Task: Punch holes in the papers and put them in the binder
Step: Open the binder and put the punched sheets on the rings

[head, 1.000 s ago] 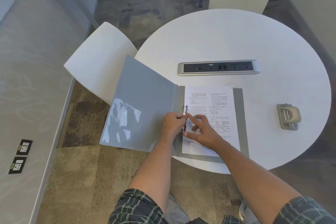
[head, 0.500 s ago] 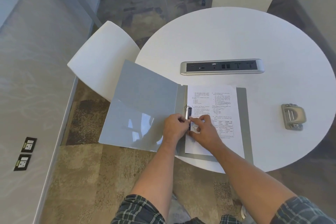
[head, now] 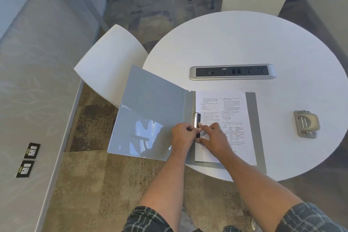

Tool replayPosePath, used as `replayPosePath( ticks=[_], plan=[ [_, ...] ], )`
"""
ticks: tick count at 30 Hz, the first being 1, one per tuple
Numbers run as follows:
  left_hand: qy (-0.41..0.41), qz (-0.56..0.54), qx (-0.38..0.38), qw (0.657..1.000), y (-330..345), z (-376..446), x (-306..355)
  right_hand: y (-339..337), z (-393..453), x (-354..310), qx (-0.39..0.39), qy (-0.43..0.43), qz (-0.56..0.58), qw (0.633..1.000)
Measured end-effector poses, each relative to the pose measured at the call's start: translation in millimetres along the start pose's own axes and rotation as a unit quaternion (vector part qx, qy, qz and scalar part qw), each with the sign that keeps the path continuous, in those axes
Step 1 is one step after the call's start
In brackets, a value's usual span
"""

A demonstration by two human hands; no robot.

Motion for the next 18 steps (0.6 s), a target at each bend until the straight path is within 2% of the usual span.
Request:
replayPosePath(
  ticks=[18],
  plan=[
    [-0.028, 0.031, -0.019, 0.999, -5.7, 2.4, 2.6, -2.4, 7.2, -5.2, -0.006, 0.029, -0.026, 0.999]
  ],
)
Point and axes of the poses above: each hand's wrist, its own z-axis towards the middle knuckle, its own y-axis out of the palm, x = y × z, the point moved 2 cm from there along z, towards the middle knuckle, and after that the axes turned 2 degrees about z, right-handed, at the moved point
